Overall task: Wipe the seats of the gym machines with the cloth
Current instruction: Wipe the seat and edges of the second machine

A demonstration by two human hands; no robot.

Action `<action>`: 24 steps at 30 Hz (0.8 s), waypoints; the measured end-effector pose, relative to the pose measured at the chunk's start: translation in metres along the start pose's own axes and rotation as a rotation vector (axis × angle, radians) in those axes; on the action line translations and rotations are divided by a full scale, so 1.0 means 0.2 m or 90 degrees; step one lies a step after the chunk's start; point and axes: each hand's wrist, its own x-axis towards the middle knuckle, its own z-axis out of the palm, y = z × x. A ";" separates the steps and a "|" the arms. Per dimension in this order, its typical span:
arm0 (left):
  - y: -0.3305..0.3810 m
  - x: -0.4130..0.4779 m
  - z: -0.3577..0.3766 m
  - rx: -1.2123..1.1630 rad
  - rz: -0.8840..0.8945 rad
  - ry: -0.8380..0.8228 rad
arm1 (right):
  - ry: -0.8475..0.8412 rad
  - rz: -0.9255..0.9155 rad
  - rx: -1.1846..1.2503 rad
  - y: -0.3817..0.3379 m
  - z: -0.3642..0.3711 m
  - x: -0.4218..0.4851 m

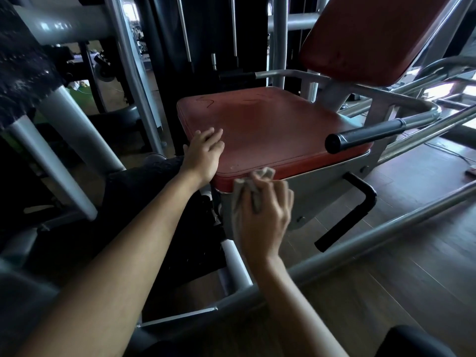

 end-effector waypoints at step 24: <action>0.01 -0.02 0.01 -0.049 -0.015 0.030 | 0.064 0.058 0.048 0.12 -0.11 0.18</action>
